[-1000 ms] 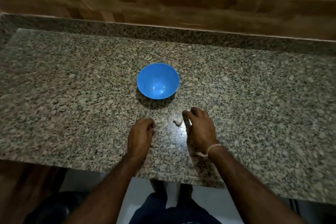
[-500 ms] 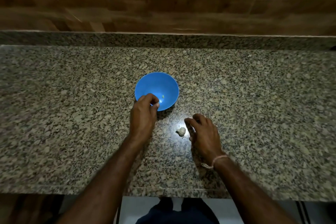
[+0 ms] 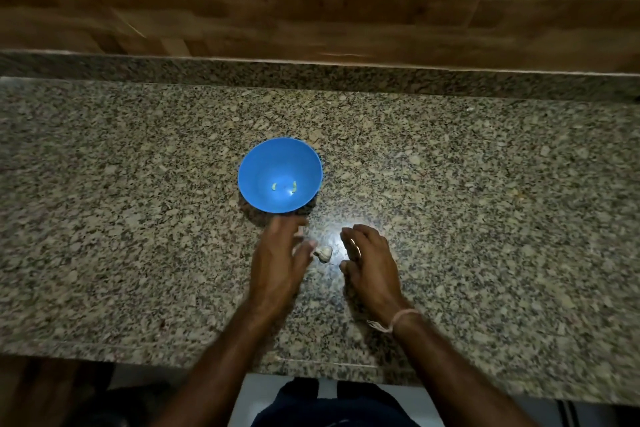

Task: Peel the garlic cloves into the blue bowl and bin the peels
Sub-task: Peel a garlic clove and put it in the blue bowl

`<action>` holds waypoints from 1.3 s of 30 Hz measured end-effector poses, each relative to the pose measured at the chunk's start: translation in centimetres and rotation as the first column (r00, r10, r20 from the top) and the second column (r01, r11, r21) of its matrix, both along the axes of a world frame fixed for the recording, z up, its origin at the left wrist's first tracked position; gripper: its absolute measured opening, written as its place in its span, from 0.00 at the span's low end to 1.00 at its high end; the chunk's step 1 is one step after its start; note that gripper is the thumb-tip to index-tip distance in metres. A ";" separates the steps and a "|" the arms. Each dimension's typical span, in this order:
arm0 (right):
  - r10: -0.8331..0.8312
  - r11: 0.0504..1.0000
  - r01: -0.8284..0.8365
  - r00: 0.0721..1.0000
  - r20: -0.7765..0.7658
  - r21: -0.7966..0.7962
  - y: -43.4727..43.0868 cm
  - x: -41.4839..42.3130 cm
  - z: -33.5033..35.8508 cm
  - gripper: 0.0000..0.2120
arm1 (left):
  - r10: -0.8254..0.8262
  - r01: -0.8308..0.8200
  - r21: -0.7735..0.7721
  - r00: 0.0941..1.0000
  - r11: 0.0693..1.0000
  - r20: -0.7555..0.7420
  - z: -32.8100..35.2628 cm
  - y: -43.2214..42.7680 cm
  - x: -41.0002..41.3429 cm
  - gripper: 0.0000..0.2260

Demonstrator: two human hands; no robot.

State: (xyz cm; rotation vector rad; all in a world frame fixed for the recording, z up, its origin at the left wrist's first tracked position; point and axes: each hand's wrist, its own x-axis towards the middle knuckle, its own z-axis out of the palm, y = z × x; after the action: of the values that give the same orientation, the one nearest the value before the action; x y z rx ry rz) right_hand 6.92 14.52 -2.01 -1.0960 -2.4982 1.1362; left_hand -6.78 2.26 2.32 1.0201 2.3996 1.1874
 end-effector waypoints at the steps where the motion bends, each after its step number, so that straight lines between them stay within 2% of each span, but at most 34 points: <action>1: -0.013 1.000 0.012 0.999 -0.043 -0.019 -0.1 0.1 -0.2 0.26 | -0.061 0.063 -0.040 0.998 0.997 0.032 -0.9 0.3 0.8 0.14; 5: 0.001 0.989 -0.030 0.982 -0.191 -0.146 -0.2 0.5 -0.8 0.21 | -0.082 0.079 -0.188 0.997 0.979 -0.008 -3.5 1.9 2.4 0.13; 7: -0.032 0.968 -0.025 0.974 -0.223 -0.250 0.4 0.8 -0.8 0.21 | -0.032 0.031 -0.168 0.999 0.985 -0.003 -4.0 2.2 2.6 0.10; 8: -0.062 0.946 -0.014 0.973 -0.222 -0.324 0.7 1.0 -0.6 0.21 | 0.011 -0.004 -0.132 0.999 0.991 0.051 -4.1 2.1 2.9 0.09; 9: -0.089 0.917 -0.005 0.972 -0.219 -0.399 1.0 1.2 -0.3 0.21 | 0.065 -0.049 -0.088 0.981 0.995 0.181 -3.9 2.1 3.3 0.07; 10: -0.106 0.887 -0.011 0.968 -0.227 -0.461 1.3 1.3 0.1 0.21 | 0.109 -0.104 -0.035 0.910 0.994 0.400 -3.6 2.2 3.7 0.06; 11: -0.115 0.859 -0.029 0.961 -0.250 -0.511 1.5 1.3 0.6 0.20 | 0.117 -0.169 0.021 0.761 0.985 0.639 -3.0 2.4 4.1 0.06; 12: -0.125 0.834 -0.055 0.951 -0.284 -0.549 1.6 1.5 1.2 0.19 | 0.087 -0.241 0.064 0.567 0.968 0.819 -2.2 2.5 4.6 0.08; 13: -0.137 0.815 -0.077 0.938 -0.319 -0.574 1.5 1.6 1.9 0.18 | 0.037 -0.302 0.098 0.409 0.948 0.912 -1.6 2.6 5.0 0.11; 14: -0.151 0.801 -0.091 0.926 -0.347 -0.591 1.5 1.7 2.5 0.17 | -0.010 -0.351 0.127 0.317 0.928 0.948 -1.0 2.6 5.4 0.14; 16: -0.179 0.792 -0.098 0.907 -0.382 -0.603 1.5 2.1 3.7 0.15 | -0.078 -0.419 0.173 0.234 0.891 0.969 -0.1 2.5 6.0 0.18; 19: -0.183 0.822 -0.097 0.888 -0.422 -0.561 1.7 2.8 5.5 0.10 | -0.120 -0.454 0.206 0.212 0.867 0.970 0.9 2.4 6.7 0.20; 24: -0.137 0.891 -0.102 0.869 -0.476 -0.443 1.5 3.5 7.4 0.10 | -0.155 -0.428 0.261 0.266 0.865 0.951 2.5 2.7 7.5 0.17; 30: -0.124 0.937 -0.067 0.854 -0.505 -0.344 1.5 4.2 8.5 0.09 | -0.112 -0.426 0.243 0.309 0.872 0.944 3.6 3.0 8.2 0.18; 34: -0.084 0.950 -0.093 0.843 -0.531 -0.298 1.6 4.7 8.5 0.07 | -0.105 -0.464 0.242 0.302 0.852 0.948 4.0 3.3 8.7 0.16; 39: -0.008 0.983 -0.094 0.838 -0.546 -0.159 1.9 5.4 8.6 0.09 | -0.096 -0.478 0.242 0.311 0.844 0.946 4.7 3.4 9.3 0.17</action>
State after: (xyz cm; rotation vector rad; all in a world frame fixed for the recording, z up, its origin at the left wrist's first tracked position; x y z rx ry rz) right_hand 12.35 16.39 6.62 -0.6236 -2.0068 1.4649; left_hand 2.49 5.70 6.99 -0.0807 1.2420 1.8425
